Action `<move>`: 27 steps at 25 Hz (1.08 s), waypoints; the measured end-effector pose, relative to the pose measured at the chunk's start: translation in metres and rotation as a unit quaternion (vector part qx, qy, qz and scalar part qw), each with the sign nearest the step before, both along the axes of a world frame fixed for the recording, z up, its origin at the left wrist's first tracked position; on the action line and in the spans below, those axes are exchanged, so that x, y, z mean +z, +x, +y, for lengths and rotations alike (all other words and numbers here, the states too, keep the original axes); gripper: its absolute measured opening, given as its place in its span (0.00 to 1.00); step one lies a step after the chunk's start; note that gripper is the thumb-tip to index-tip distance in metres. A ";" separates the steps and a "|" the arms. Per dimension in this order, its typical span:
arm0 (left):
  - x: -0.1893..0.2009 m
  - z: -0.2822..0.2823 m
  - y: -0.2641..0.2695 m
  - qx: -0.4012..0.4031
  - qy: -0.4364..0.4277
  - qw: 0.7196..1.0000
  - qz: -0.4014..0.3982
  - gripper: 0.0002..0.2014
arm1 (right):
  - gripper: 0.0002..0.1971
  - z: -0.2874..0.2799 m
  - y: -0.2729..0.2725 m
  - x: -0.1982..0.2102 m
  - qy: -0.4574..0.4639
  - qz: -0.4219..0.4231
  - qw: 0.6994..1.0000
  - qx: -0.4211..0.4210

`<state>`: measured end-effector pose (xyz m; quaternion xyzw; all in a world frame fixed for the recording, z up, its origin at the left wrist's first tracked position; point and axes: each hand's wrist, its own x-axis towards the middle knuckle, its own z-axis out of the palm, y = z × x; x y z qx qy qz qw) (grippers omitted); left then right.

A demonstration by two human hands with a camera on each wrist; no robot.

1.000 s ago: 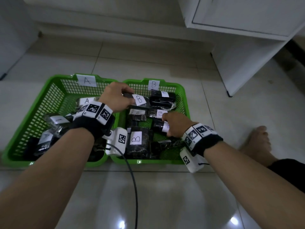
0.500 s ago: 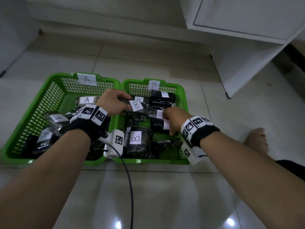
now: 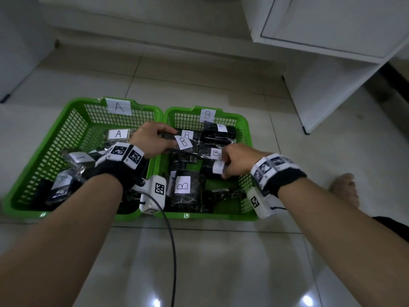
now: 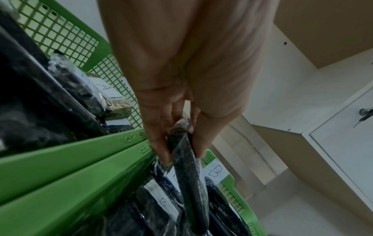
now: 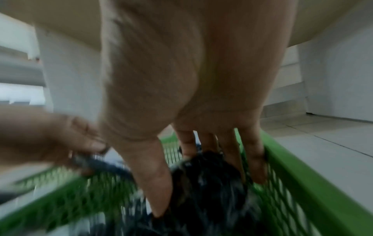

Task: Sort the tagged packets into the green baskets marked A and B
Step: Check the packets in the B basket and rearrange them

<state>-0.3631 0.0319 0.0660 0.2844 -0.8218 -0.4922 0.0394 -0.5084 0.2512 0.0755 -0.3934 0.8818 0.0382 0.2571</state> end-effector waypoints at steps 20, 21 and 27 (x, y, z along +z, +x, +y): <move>-0.006 -0.004 -0.002 0.022 0.060 0.998 0.017 0.14 | 0.25 -0.010 0.002 0.004 -0.112 -0.060 0.991 -0.029; -0.007 -0.004 -0.003 0.021 0.060 0.998 0.018 0.14 | 0.26 -0.013 0.004 -0.002 -0.072 -0.043 0.997 -0.001; -0.007 -0.005 -0.003 0.026 0.075 0.997 0.016 0.12 | 0.26 -0.019 0.013 -0.016 -0.020 0.034 0.998 0.052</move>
